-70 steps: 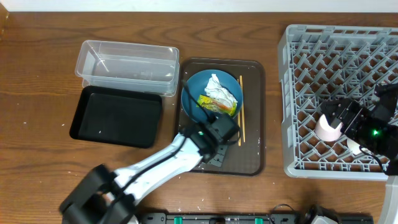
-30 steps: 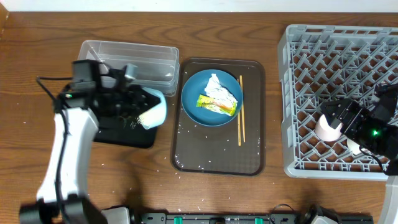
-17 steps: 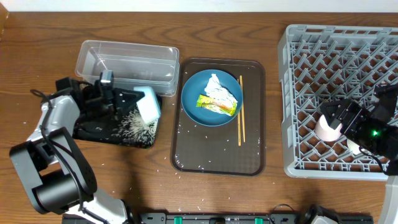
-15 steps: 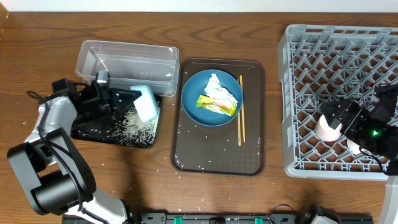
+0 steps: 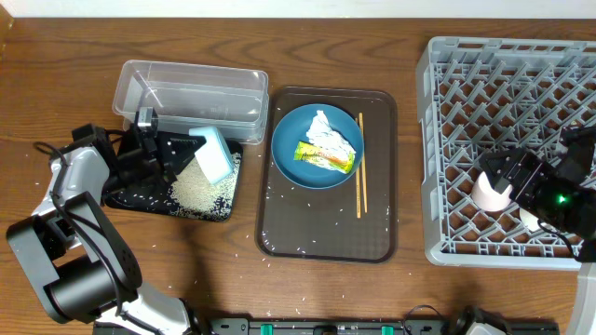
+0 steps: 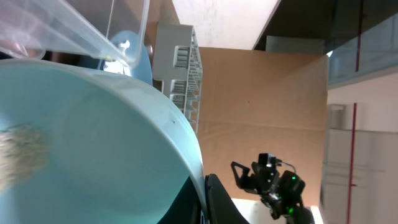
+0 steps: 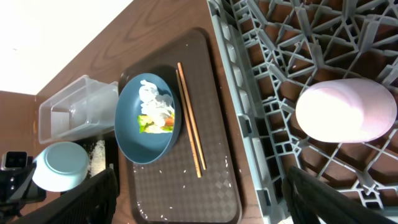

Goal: Sort waste into correct bins and load items into the dishwasher rack
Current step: 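Tip the rice bowl over the black tray to dump the rice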

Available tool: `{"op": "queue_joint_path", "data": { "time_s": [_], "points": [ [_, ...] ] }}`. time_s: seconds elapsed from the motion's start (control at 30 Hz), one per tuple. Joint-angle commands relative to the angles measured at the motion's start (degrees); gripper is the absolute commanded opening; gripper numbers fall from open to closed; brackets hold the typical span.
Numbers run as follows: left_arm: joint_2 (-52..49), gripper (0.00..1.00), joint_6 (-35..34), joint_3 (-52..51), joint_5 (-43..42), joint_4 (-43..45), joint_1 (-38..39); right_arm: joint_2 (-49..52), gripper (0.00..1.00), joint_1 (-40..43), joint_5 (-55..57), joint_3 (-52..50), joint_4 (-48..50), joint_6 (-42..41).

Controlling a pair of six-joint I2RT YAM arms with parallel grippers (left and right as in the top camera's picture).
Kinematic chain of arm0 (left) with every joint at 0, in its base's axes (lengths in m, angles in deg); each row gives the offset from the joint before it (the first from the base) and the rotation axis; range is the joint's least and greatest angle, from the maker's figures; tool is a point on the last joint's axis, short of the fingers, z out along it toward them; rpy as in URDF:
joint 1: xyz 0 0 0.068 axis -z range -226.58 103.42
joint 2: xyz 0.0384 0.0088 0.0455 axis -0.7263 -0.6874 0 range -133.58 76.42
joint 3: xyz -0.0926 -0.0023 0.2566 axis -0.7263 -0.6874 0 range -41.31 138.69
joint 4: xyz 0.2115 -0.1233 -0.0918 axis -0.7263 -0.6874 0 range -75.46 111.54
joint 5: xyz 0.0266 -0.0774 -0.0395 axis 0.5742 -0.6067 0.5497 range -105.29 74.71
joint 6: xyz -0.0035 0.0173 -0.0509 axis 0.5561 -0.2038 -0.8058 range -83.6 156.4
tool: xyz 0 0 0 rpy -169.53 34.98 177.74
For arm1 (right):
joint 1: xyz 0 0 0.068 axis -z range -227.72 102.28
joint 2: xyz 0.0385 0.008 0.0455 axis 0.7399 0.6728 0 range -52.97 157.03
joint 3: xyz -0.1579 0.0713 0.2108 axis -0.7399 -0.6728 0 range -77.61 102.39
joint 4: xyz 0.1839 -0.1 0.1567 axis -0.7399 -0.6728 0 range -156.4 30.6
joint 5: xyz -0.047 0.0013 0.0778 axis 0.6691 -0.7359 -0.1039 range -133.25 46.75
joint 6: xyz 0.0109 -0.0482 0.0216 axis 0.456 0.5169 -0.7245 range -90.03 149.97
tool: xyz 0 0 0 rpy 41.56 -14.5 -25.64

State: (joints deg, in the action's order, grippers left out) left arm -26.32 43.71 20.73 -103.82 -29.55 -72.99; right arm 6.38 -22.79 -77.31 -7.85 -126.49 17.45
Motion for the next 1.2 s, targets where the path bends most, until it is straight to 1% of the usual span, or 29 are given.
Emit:
{"op": "queue_joint_path", "data": {
  "time_s": [0.0,0.03,0.07,0.1,0.17,0.2,0.23,0.27,0.3,0.33,0.37,0.4,0.43,0.47,0.5,0.53,0.57,0.6,0.67,0.7,0.77,0.83,0.93,1.0,1.03,1.17],
  "points": [
    [0.39,0.06,6.69,-0.33,1.25,0.50,-0.31,-0.11,0.84,-0.37,-0.24,0.63,-0.42,0.59],
    [0.13,0.06,4.04,-0.33,2.67,0.72,-0.52,-0.11,0.84,-0.37,-0.26,0.63,-0.42,0.59],
    [0.13,0.06,3.08,-0.46,-0.52,-1.81,-0.74,-0.11,0.84,-0.37,-0.24,0.63,-0.44,0.59],
    [0.39,0.07,4.26,-0.44,-1.60,-5.31,-0.72,-0.11,0.84,-0.37,-0.24,0.63,-0.46,0.61],
    [1.29,0.06,11.91,-0.42,-0.02,-5.75,-0.74,-0.11,0.84,-0.37,-0.24,0.63,-0.46,0.59],
    [1.36,0.06,11.04,-0.42,3.80,-4.09,-1.03,-0.11,0.84,-0.37,-0.26,0.63,-0.44,0.59],
    [0.98,0.06,5.22,-0.44,4.48,-3.56,-1.36,-0.11,0.84,-0.37,-0.26,0.63,-0.44,0.57],
    [0.87,0.06,3.80,-0.50,1.09,-4.50,-1.55,-0.11,0.84,-0.37,-0.26,0.63,-0.44,0.59],
    [1.03,0.06,4.96,-0.59,-1.55,-7.39,-1.53,-0.11,0.84,-0.37,-0.24,0.63,-0.46,0.59],
    [1.70,0.06,9.07,-0.33,-1.53,-7.74,-1.44,-0.11,0.84,-0.37,-0.26,0.63,-0.46,0.59],
    [2.21,0.06,13.03,-0.31,1.20,-7.15,-1.42,-0.11,0.84,-0.37,-0.26,0.63,-0.46,0.59],
    [2.40,0.06,11.80,-0.31,3.58,-6.64,-1.44,-0.11,0.84,-0.37,-0.26,0.63,-0.48,0.59],
    [2.40,0.06,10.43,-0.33,1.95,-7.96,-1.42,-0.11,0.84,-0.37,-0.26,0.63,-0.48,0.59],
    [2.54,0.06,12.63,-0.33,-1.75,-10.54,-1.22,-0.11,0.84,-0.37,-0.24,0.63,-0.46,0.59],
    [3.08,0.06,16.65,-0.11,-1.57,-13.53,-0.92,-0.11,0.84,-0.37,-0.24,0.63,-0.46,0.61],
    [3.72,0.06,21.29,-0.04,0.42,-13.53,-0.59,-0.11,0.84,-0.37,-0.26,0.63,-0.44,0.59],
    [4.24,0.06,21.77,-0.04,3.39,-12.76,-0.63,-0.11,0.84,-0.37,-0.26,0.63,-0.44,0.59],
    [4.28,0.06,19.41,-0.04,5.49,-12.04,-0.63,-0.11,0.84,-0.37,-0.26,0.63,-0.44,0.59],
    [4.28,0.06,17.92,-0.04,2.89,-13.53,-0.61,-0.11,0.84,-0.37,-0.26,0.63,-0.39,0.59],
    [4.44,0.06,18.25,-0.04,1.29,-14.86,-0.52,-0.11,0.84,-0.37,-0.26,0.63,-0.39,0.59],
    [5.73,0.06,21.51,-0.04,0.04,-17.64,0.39,-0.11,0.84,-0.37,-0.26,0.63,-0.42,0.59],
    [8.41,0.06,22.91,-0.04,2.12,-18.78,2.19,-0.11,0.84,-0.37,-0.26,0.63,-0.44,0.59],
    [13.81,0.06,22.82,0.22,3.89,-18.91,6.75,-0.11,0.84,-0.37,-0.24,0.63,-0.42,0.61],
    [17.59,0.06,21.31,0.81,5.88,-18.12,10.93,-0.11,0.84,-0.37,-0.26,0.63,-0.44,0.61],
    [19.43,0.06,18.45,1.03,8.09,-16.55,13.20,-0.11,0.85,-0.37,-0.26,0.63,-0.44,0.61],
    [24.70,0.06,1.92,1.05,18.21,-6.25,23.26,-0.11,0.85,-0.37,-0.26,0.63,-0.46,0.61]
  ]
}}
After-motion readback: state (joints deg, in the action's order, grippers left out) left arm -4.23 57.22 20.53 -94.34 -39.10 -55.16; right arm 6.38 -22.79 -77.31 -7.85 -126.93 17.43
